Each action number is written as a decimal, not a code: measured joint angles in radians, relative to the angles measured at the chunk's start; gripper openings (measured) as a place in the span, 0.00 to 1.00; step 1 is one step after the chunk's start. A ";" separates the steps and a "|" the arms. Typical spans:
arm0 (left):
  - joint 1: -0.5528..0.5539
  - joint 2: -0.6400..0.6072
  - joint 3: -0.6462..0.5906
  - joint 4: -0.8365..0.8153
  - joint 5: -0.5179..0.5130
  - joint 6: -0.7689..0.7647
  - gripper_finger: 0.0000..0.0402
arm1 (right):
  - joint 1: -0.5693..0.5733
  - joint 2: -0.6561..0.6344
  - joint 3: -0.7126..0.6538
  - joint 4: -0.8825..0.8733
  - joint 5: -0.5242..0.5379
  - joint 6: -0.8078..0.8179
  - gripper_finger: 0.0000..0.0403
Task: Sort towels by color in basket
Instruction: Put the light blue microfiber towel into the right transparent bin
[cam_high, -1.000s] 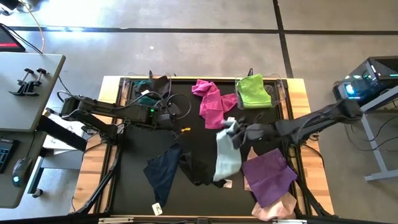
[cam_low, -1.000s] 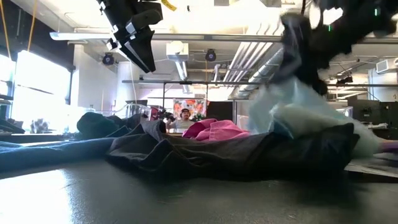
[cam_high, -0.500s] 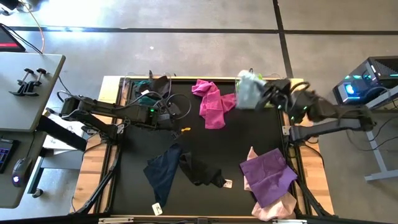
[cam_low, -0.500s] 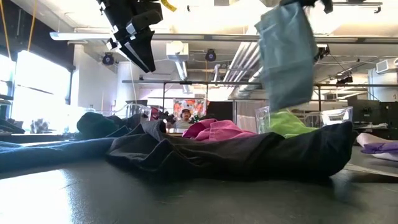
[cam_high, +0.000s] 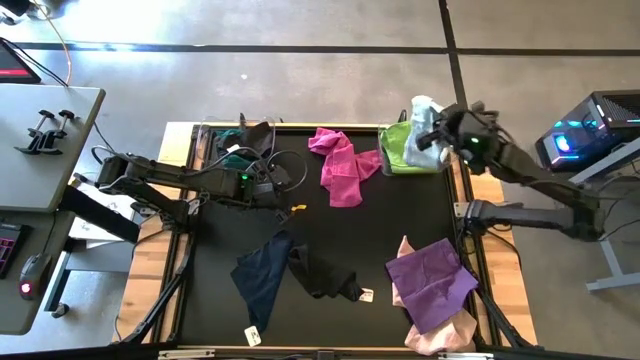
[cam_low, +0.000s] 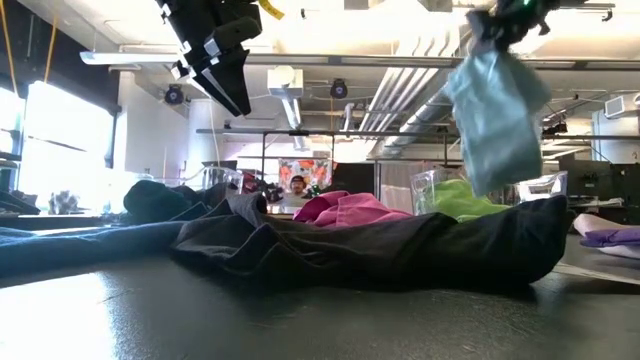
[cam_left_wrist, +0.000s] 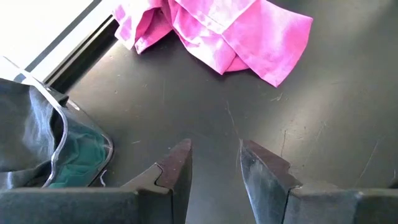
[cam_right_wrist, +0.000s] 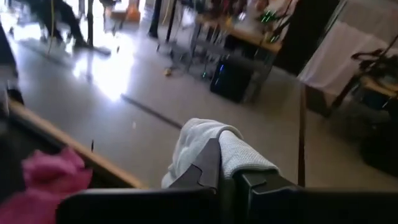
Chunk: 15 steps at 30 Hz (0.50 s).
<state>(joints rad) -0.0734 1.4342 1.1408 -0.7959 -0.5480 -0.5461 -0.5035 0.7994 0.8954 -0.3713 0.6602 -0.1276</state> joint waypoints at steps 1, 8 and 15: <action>0.000 0.000 0.000 0.000 0.000 0.000 0.30 | -0.035 0.011 -0.021 0.009 -0.043 -0.006 0.00; 0.000 0.000 0.000 0.000 0.000 -0.003 0.30 | -0.211 0.112 -0.104 0.055 -0.266 0.120 0.00; 0.000 0.000 0.000 0.001 0.000 -0.003 0.30 | -0.312 0.252 -0.168 0.065 -0.478 0.282 0.00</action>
<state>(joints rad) -0.0731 1.4342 1.1408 -0.7952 -0.5476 -0.5489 -0.8155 1.0515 0.7270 -0.3059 0.1824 0.1544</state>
